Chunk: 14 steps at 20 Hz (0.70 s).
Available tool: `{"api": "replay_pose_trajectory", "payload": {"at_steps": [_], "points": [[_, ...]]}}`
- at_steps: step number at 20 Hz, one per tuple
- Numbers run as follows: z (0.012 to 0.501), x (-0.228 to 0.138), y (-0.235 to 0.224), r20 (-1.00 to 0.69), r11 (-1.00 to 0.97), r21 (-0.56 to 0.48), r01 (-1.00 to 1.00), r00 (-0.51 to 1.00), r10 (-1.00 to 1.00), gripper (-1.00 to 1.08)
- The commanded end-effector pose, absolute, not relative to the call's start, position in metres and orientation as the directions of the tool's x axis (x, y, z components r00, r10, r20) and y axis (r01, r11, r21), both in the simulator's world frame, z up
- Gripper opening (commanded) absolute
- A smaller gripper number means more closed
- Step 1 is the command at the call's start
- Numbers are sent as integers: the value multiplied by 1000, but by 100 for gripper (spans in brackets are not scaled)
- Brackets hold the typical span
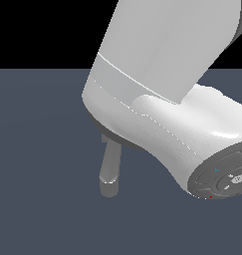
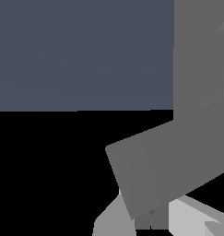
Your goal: Turn on the faucet by rotating a designated handle.
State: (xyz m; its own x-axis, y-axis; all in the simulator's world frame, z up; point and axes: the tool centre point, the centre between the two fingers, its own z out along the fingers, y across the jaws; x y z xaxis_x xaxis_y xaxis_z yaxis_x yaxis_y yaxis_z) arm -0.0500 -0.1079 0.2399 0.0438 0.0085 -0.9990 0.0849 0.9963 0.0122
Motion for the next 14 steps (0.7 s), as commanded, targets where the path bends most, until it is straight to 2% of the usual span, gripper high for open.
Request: {"api": "replay_pose_trajectory", "payload": {"at_steps": [1, 14], "points": [[225, -49, -105, -1000, 998, -5, 60, -1, -5, -100], [185, -49, -117, -1000, 998, -7, 60, -1, -7, -100]]}}
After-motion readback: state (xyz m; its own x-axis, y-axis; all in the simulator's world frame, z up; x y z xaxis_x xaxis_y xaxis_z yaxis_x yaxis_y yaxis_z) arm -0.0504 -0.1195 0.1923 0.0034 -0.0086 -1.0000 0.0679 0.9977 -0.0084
